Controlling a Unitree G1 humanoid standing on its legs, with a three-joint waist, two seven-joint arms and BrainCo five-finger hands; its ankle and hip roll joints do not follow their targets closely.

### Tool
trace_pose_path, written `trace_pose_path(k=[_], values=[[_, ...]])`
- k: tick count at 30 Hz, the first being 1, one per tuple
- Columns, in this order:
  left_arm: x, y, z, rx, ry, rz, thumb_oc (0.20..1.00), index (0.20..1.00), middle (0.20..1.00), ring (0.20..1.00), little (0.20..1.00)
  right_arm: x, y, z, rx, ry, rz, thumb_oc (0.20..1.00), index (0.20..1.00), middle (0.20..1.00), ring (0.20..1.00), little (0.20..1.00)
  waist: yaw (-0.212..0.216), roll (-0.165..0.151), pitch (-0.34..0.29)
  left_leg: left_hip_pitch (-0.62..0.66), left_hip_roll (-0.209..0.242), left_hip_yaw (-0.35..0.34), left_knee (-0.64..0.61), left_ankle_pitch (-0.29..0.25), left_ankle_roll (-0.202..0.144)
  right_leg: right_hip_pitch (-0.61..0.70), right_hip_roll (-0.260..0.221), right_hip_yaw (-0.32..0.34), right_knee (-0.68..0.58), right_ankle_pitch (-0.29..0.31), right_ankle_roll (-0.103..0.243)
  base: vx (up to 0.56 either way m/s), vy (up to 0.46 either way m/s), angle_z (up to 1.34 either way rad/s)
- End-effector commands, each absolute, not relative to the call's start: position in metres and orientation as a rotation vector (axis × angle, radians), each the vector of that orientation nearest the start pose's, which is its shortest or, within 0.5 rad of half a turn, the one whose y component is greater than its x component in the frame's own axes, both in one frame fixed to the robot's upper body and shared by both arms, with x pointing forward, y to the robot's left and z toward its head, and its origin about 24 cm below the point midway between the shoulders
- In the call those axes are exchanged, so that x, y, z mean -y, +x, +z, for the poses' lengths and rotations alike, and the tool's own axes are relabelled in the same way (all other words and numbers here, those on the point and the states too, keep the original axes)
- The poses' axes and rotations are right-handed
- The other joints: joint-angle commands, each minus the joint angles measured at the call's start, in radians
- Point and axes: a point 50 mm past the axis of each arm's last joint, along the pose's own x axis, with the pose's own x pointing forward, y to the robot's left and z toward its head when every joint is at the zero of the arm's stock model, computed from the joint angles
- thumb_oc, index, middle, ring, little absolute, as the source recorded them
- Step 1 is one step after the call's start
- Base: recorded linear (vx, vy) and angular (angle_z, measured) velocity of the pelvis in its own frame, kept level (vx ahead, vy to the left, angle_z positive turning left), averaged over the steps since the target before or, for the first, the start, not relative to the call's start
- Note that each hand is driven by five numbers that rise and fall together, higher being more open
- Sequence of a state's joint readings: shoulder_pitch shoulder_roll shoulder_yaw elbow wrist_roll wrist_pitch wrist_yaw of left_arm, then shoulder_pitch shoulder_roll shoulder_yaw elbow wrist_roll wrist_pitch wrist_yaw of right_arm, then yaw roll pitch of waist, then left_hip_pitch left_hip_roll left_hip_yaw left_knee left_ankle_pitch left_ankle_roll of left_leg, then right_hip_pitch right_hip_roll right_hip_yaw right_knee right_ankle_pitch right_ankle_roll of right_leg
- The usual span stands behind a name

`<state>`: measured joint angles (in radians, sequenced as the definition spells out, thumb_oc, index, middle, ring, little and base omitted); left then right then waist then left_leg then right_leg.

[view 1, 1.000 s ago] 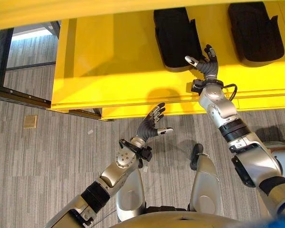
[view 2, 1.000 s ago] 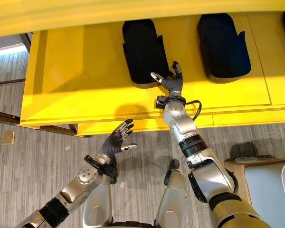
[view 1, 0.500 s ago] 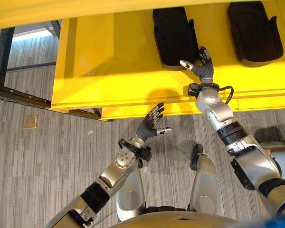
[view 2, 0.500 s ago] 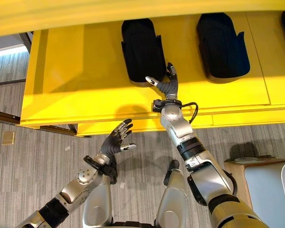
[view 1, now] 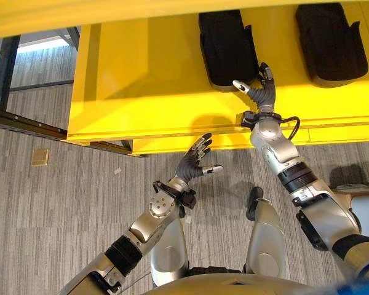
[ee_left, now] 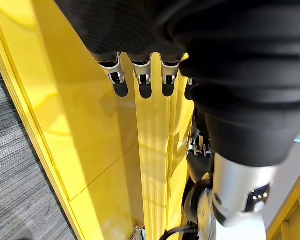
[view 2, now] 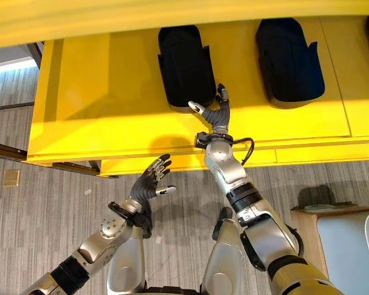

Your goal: Move parts from the plastic box to the shelf.

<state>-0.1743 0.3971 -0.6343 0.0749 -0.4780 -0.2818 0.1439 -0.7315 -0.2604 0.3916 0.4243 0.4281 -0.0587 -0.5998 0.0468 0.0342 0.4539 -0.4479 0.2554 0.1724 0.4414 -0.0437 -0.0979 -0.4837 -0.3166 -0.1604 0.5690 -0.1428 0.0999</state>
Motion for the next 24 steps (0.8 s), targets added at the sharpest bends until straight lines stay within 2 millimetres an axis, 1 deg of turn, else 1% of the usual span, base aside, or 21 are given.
trace_pose_path(k=[1, 2, 3, 4, 7, 8, 9, 10, 12, 13, 16, 19, 20, 21, 23, 24], values=[[-0.079, 0.244, 0.076, 0.244, -0.132, -0.458, 1.0, 1.0, 1.0, 1.0, 1.0, 0.103, 0.35, 0.127, 0.207, 0.007, -0.207, 1.0, 1.0, 1.0, 1.0, 1.0, 0.005, 0.013, 0.066, 0.039, -0.031, 0.055, 0.035, -0.059, 0.069, 0.004, 0.067, -0.008, 0.083, -0.021, -0.05, -0.05, 0.021, -0.09], [-0.078, 0.244, 0.076, 0.245, -0.134, -0.453, 1.0, 1.0, 1.0, 1.0, 1.0, 0.101, 0.347, 0.134, 0.252, 0.008, -0.206, 1.0, 1.0, 1.0, 1.0, 1.0, 0.0, 0.014, 0.066, 0.039, -0.031, 0.055, 0.033, -0.058, 0.069, 0.003, 0.069, -0.005, 0.082, -0.021, -0.051, 0.01, 0.061, -0.13], [-0.078, 0.243, 0.076, 0.247, -0.147, -0.437, 1.0, 1.0, 1.0, 1.0, 1.0, 0.095, 0.337, 0.151, 0.377, 0.006, -0.177, 1.0, 1.0, 1.0, 1.0, 1.0, -0.012, 0.016, 0.066, 0.037, -0.032, 0.057, 0.032, -0.059, 0.07, -0.002, 0.072, 0.001, 0.081, -0.022, -0.052, 0.01, 0.071, -0.11], [-0.077, 0.243, 0.075, 0.245, -0.152, -0.431, 1.0, 1.0, 1.0, 1.0, 1.0, 0.09, 0.333, 0.158, 0.436, -0.01, -0.165, 1.0, 1.0, 1.0, 1.0, 1.0, -0.017, 0.018, 0.066, 0.038, -0.033, 0.058, 0.032, -0.059, 0.07, -0.002, 0.074, 0.004, 0.081, -0.022, -0.054, 0.01, 0.068, -0.06], [-0.077, 0.242, 0.074, 0.245, -0.158, -0.425, 1.0, 1.0, 1.0, 1.0, 1.0, 0.084, 0.325, 0.171, 0.519, -0.004, -0.159, 1.0, 1.0, 1.0, 1.0, 1.0, -0.022, 0.02, 0.066, 0.04, -0.034, 0.06, 0.03, -0.059, 0.07, 0.0, 0.074, 0.007, 0.077, -0.022, -0.054, 0.0, 0.02, -0.03], [-0.077, 0.241, 0.072, 0.245, -0.161, -0.421, 1.0, 1.0, 1.0, 1.0, 1.0, 0.082, 0.32, 0.178, 0.577, -0.005, -0.169, 1.0, 1.0, 1.0, 1.0, 1.0, -0.024, 0.021, 0.066, 0.044, -0.036, 0.061, 0.025, -0.057, 0.07, 0.002, 0.075, 0.01, 0.073, -0.02, -0.053, 0.0, 0.0, 0.0], [-0.077, 0.24, 0.072, 0.245, -0.162, -0.42, 1.0, 1.0, 1.0, 1.0, 1.0, 0.082, 0.318, 0.181, 0.595, -0.007, -0.177, 1.0, 1.0, 1.0, 1.0, 1.0, -0.025, 0.022, 0.066, 0.047, -0.036, 0.062, 0.022, -0.056, 0.07, 0.003, 0.075, 0.01, 0.072, -0.02, -0.053, 0.0, 0.039, 0.0], [-0.078, 0.24, 0.071, 0.247, -0.167, -0.413, 1.0, 1.0, 1.0, 1.0, 1.0, 0.085, 0.311, 0.193, 0.686, 0.013, -0.197, 1.0, 1.0, 1.0, 1.0, 1.0, -0.029, 0.024, 0.066, 0.052, -0.038, 0.064, 0.015, -0.055, 0.07, 0.007, 0.074, 0.01, 0.067, -0.019, -0.051, 0.0, 0.0, 0.0], [-0.078, 0.239, 0.07, 0.245, -0.169, -0.408, 1.0, 1.0, 1.0, 1.0, 1.0, 0.087, 0.309, 0.197, 0.705, 0.023, -0.204, 1.0, 1.0, 1.0, 1.0, 1.0, -0.031, 0.024, 0.066, 0.055, -0.037, 0.065, 0.013, -0.055, 0.07, 0.008, 0.073, 0.01, 0.064, -0.018, -0.049, 0.0, 0.0, 0.0], [-0.077, 0.239, 0.07, 0.25, -0.167, -0.402, 1.0, 1.0, 1.0, 1.0, 1.0, 0.091, 0.3, 0.21, 0.76, 0.053, -0.233, 1.0, 1.0, 1.0, 1.0, 1.0, -0.039, 0.023, 0.066, 0.056, -0.037, 0.068, 0.012, -0.056, 0.069, 0.007, 0.073, 0.015, 0.06, -0.015, -0.047, 0.0, 0.0, 0.0], [-0.077, 0.238, 0.07, 0.254, -0.17, -0.392, 1.0, 1.0, 1.0, 1.0, 1.0, 0.094, 0.295, 0.214, 0.768, 0.084, -0.234, 1.0, 1.0, 1.0, 1.0, 1.0, -0.045, 0.023, 0.066, 0.06, -0.037, 0.072, 0.008, -0.057, 0.069, 0.009, 0.073, 0.019, 0.055, -0.014, -0.047, 0.0, 0.007, -0.02], [-0.08, 0.238, 0.069, 0.257, -0.173, -0.374, 1.0, 1.0, 1.0, 1.0, 1.0, 0.095, 0.29, 0.218, 0.769, 0.109, -0.16, 1.0, 1.0, 1.0, 1.0, 1.0, -0.053, 0.023, 0.066, 0.064, -0.037, 0.075, 0.008, -0.059, 0.068, 0.015, 0.075, 0.024, 0.049, -0.014, -0.048, -0.01, 0.018, -0.11], [-0.084, 0.236, 0.067, 0.249, -0.172, -0.356, 1.0, 1.0, 1.0, 1.0, 1.0, 0.094, 0.279, 0.217, 0.778, 0.083, -0.065, 1.0, 1.0, 1.0, 1.0, 1.0, -0.06, 0.021, 0.066, 0.08, -0.04, 0.08, -0.007, -0.054, 0.065, 0.027, 0.077, 0.025, 0.032, -0.009, -0.045, -0.01, 0.023, -0.1], [-0.084, 0.236, 0.066, 0.247, -0.171, -0.354, 1.0, 1.0, 1.0, 1.0, 1.0, 0.094, 0.278, 0.217, 0.777, 0.08, -0.058, 1.0, 1.0, 1.0, 1.0, 1.0, -0.061, 0.021, 0.066, 0.082, -0.04, 0.08, -0.009, -0.053, 0.065, 0.029, 0.077, 0.025, 0.029, -0.008, -0.045, -0.01, 0.025, -0.06], [-0.09, 0.234, 0.062, 0.235, -0.162, -0.338, 1.0, 1.0, 1.0, 1.0, 1.0, 0.096, 0.268, 0.213, 0.784, 0.054, -0.016, 1.0, 1.0, 1.0, 1.0, 1.0, -0.068, 0.019, 0.066, 0.1, -0.04, 0.088, -0.029, -0.047, 0.064, 0.043, 0.077, 0.026, 0.008, 0.001, -0.042, -0.02, 0.01, -0.07], [-0.091, 0.233, 0.061, 0.233, -0.161, -0.335, 1.0, 1.0, 1.0, 1.0, 1.0, 0.097, 0.266, 0.212, 0.782, 0.05, -0.011, 1.0, 1.0, 1.0, 1.0, 1.0, -0.069, 0.018, 0.066, 0.104, -0.04, 0.089, -0.033, -0.045, 0.063, 0.046, 0.077, 0.026, 0.004, 0.002, -0.041, -0.02, 0.009, -0.12]])
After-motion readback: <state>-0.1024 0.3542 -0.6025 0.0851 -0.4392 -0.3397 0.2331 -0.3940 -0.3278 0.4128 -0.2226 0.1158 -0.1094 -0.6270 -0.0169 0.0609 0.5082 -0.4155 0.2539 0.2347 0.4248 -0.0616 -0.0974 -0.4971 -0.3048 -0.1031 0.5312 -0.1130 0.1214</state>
